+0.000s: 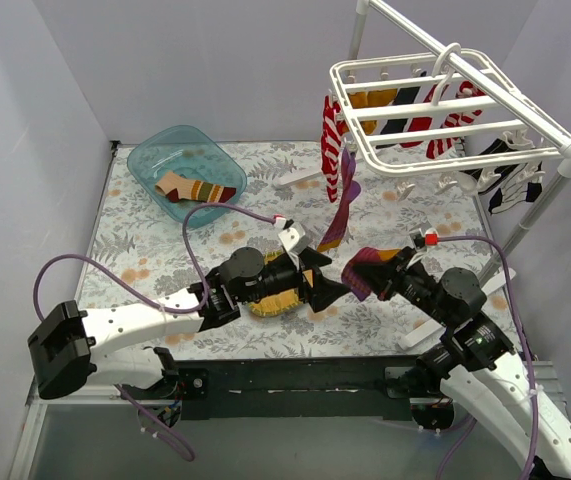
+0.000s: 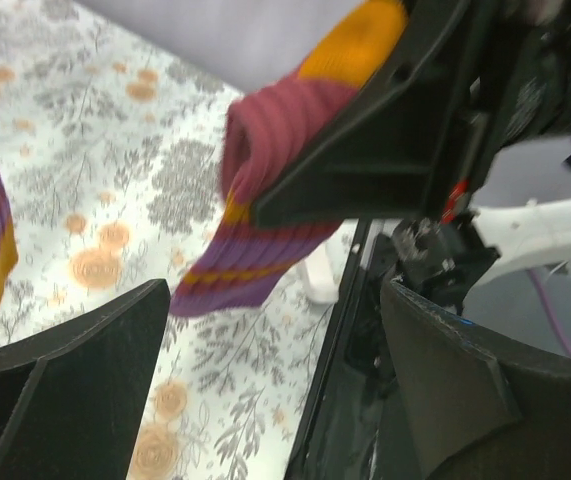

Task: Remove the socks clipped to the hanger
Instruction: Place the sock in the bin.

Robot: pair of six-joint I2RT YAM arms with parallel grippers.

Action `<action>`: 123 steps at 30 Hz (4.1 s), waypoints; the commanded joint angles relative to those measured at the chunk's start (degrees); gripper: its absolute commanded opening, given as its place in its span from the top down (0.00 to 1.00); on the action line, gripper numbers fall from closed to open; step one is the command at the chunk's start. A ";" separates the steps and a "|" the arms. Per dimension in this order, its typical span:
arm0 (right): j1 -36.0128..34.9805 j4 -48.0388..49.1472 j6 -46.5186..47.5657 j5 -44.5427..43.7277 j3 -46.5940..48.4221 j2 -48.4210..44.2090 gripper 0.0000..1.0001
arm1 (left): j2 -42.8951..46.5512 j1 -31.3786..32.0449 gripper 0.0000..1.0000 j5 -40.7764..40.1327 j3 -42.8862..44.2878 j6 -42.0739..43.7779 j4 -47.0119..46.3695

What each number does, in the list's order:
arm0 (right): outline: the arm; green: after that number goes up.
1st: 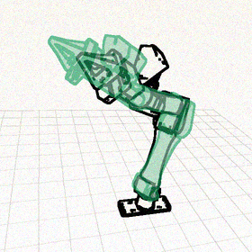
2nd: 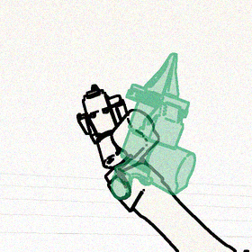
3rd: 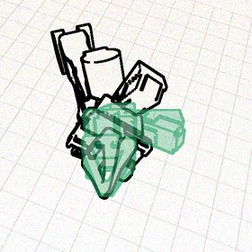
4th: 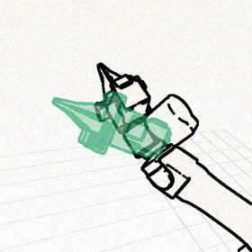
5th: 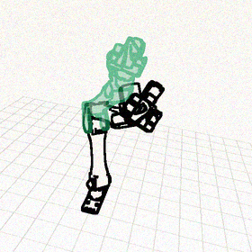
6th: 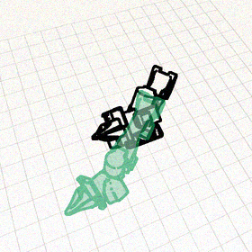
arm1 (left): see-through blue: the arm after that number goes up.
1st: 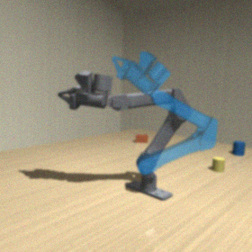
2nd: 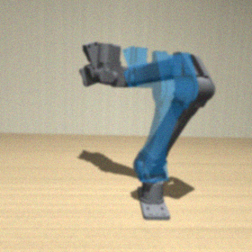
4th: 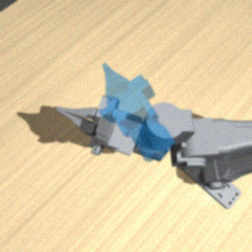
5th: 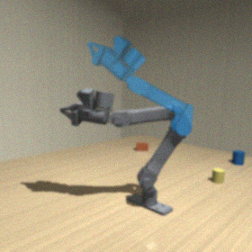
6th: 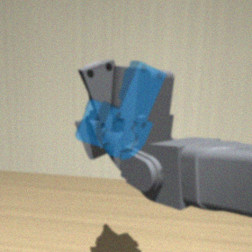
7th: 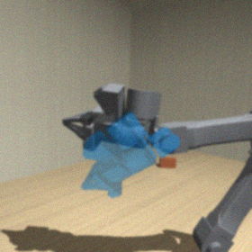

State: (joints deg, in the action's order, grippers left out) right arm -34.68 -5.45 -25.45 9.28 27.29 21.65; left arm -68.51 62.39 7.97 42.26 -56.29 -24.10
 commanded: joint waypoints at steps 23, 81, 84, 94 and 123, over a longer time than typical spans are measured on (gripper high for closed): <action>-0.13 6.49 -5.31 4.26 4.18 0.85 0.99 | -10.85 0.10 0.11 9.96 -1.04 0.31 -15.71; -0.13 -5.18 -1.80 -6.90 5.84 -3.28 0.43 | -19.98 -39.27 1.00 -40.40 29.88 0.92 4.84; -0.13 -6.41 -1.18 -7.52 6.37 -3.54 0.43 | -24.38 -41.82 1.00 -40.40 32.61 0.40 6.77; -0.13 -7.38 -0.91 -7.52 5.94 -3.81 0.42 | -33.61 -49.12 0.70 -38.37 37.28 -10.75 20.74; -0.13 -5.97 -0.30 -16.48 2.60 -5.30 0.32 | -10.15 -25.40 0.10 -5.95 16.37 -15.69 14.35</action>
State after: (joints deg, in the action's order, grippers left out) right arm -34.68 -13.23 -26.72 -2.13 30.63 18.24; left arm -81.65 32.97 -1.13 62.04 -73.58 -4.12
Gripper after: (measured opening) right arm 0.676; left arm 0.907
